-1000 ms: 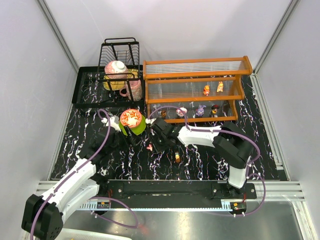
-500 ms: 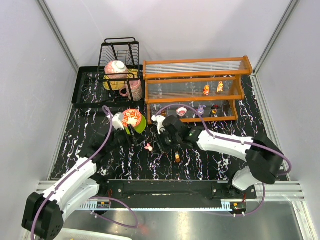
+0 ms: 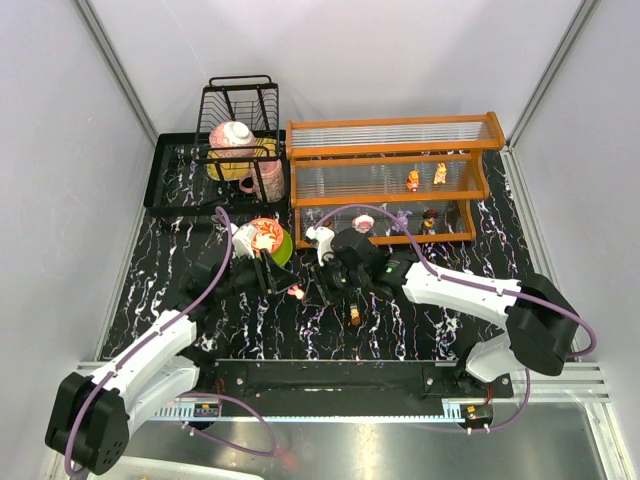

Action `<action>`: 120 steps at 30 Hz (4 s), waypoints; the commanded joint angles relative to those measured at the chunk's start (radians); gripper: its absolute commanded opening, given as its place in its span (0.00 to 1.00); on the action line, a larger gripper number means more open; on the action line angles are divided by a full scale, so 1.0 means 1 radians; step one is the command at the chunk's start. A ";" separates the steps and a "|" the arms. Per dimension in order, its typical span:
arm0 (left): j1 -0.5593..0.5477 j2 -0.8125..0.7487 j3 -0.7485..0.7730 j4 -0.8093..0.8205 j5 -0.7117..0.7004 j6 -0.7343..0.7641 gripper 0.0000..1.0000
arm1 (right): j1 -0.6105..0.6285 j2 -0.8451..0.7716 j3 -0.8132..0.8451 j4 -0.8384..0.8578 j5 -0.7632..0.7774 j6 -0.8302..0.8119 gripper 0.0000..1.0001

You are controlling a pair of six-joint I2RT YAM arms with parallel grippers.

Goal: Place and organize the plastic toys onto the shelf

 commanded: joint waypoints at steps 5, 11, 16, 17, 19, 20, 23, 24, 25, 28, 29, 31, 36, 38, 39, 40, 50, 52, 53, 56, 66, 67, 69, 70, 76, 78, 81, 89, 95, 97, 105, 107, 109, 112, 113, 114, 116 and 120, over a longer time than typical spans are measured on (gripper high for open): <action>0.005 0.004 0.030 0.100 0.081 -0.005 0.38 | -0.005 -0.017 0.001 0.043 -0.007 -0.011 0.00; 0.005 0.007 0.024 0.119 0.112 -0.010 0.26 | -0.005 -0.014 0.000 0.048 0.007 -0.010 0.00; 0.005 0.010 0.024 0.122 0.141 -0.009 0.23 | -0.007 -0.019 -0.008 0.056 0.018 -0.005 0.00; 0.005 0.012 0.023 0.119 0.143 -0.007 0.23 | -0.007 -0.019 -0.008 0.057 0.021 -0.005 0.00; 0.005 0.013 0.023 0.117 0.149 -0.005 0.23 | -0.007 -0.024 -0.011 0.062 0.022 -0.004 0.00; 0.005 0.013 0.023 0.116 0.153 -0.005 0.23 | -0.007 -0.027 -0.012 0.063 0.024 -0.002 0.00; 0.005 0.015 0.026 0.113 0.158 -0.004 0.19 | -0.007 -0.028 -0.014 0.065 0.028 -0.001 0.00; 0.005 0.016 0.024 0.111 0.158 -0.002 0.18 | -0.007 -0.030 -0.015 0.065 0.031 -0.002 0.00; 0.005 0.016 0.026 0.108 0.161 -0.002 0.17 | -0.005 -0.031 -0.017 0.066 0.033 -0.001 0.00; 0.005 0.021 0.026 0.103 0.161 -0.001 0.12 | -0.007 -0.037 -0.022 0.067 0.042 -0.001 0.00; 0.005 0.019 0.027 0.103 0.163 -0.001 0.11 | -0.007 -0.042 -0.023 0.066 0.047 -0.001 0.00; 0.005 0.024 0.029 0.102 0.166 -0.001 0.09 | -0.007 -0.048 -0.029 0.068 0.054 -0.002 0.00; 0.003 0.033 0.034 0.099 0.176 0.002 0.00 | -0.007 -0.062 -0.035 0.071 0.073 0.001 0.00; 0.003 0.035 0.035 0.099 0.178 0.002 0.00 | -0.007 -0.063 -0.038 0.071 0.078 0.001 0.03; 0.003 0.033 0.037 0.094 0.176 0.002 0.00 | -0.007 -0.066 -0.040 0.073 0.084 0.005 0.07; 0.003 0.032 0.038 0.088 0.175 0.005 0.00 | -0.007 -0.070 -0.039 0.071 0.085 0.006 0.11; 0.003 0.021 0.075 -0.010 0.115 0.031 0.00 | -0.007 -0.105 -0.045 0.065 0.133 0.006 0.41; 0.003 0.021 0.089 -0.031 0.098 0.028 0.00 | -0.007 -0.115 -0.048 0.065 0.142 0.002 0.46; 0.003 0.021 0.095 -0.059 0.080 0.027 0.00 | -0.007 -0.119 -0.046 0.065 0.150 0.001 0.47; 0.003 0.021 0.122 -0.119 0.031 0.013 0.00 | -0.007 -0.131 -0.040 0.054 0.165 -0.007 0.51; 0.003 0.058 0.291 -0.346 -0.152 -0.168 0.00 | 0.148 -0.102 0.070 -0.041 0.505 -0.185 0.56; 0.003 0.062 0.303 -0.361 -0.163 -0.198 0.00 | 0.177 -0.103 0.069 -0.015 0.565 -0.192 0.56; 0.003 0.067 0.340 -0.410 -0.190 -0.220 0.00 | 0.199 -0.111 0.052 0.023 0.616 -0.208 0.56; 0.003 0.070 0.352 -0.429 -0.198 -0.237 0.00 | 0.212 -0.114 0.047 0.063 0.652 -0.214 0.56; 0.003 0.074 0.399 -0.490 -0.201 -0.285 0.00 | 0.238 -0.051 0.080 0.100 0.734 -0.248 0.56; 0.003 0.078 0.402 -0.495 -0.195 -0.291 0.00 | 0.249 -0.027 0.100 0.125 0.748 -0.269 0.56; 0.003 0.076 0.402 -0.499 -0.189 -0.298 0.00 | 0.251 0.001 0.129 0.132 0.749 -0.286 0.56; 0.003 0.061 0.400 -0.502 -0.190 -0.303 0.00 | 0.251 0.044 0.164 0.143 0.711 -0.286 0.56; 0.003 0.070 0.400 -0.501 -0.186 -0.308 0.00 | 0.251 0.050 0.164 0.132 0.667 -0.263 0.56; 0.003 0.070 0.402 -0.502 -0.187 -0.312 0.00 | 0.251 0.049 0.162 0.125 0.650 -0.254 0.56; 0.003 0.076 0.425 -0.495 -0.170 -0.344 0.00 | 0.257 0.072 0.161 0.120 0.644 -0.240 0.55; 0.003 0.074 0.432 -0.495 -0.167 -0.346 0.00 | 0.257 0.081 0.162 0.119 0.642 -0.243 0.55; 0.003 0.073 0.438 -0.495 -0.161 -0.352 0.00 | 0.258 0.084 0.162 0.120 0.645 -0.243 0.53; 0.003 0.073 0.443 -0.493 -0.150 -0.360 0.00 | 0.257 0.085 0.158 0.119 0.654 -0.240 0.50; 0.003 0.073 0.443 -0.492 -0.146 -0.361 0.00 | 0.258 0.084 0.156 0.120 0.654 -0.241 0.42; 0.003 0.071 0.443 -0.490 -0.140 -0.363 0.00 | 0.257 0.081 0.149 0.123 0.654 -0.243 0.37; 0.003 0.070 0.440 -0.486 -0.132 -0.367 0.00 | 0.258 0.069 0.143 0.132 0.653 -0.245 0.20; 0.005 0.070 0.425 -0.452 -0.100 -0.378 0.00 | 0.258 0.044 0.115 0.145 0.656 -0.241 0.00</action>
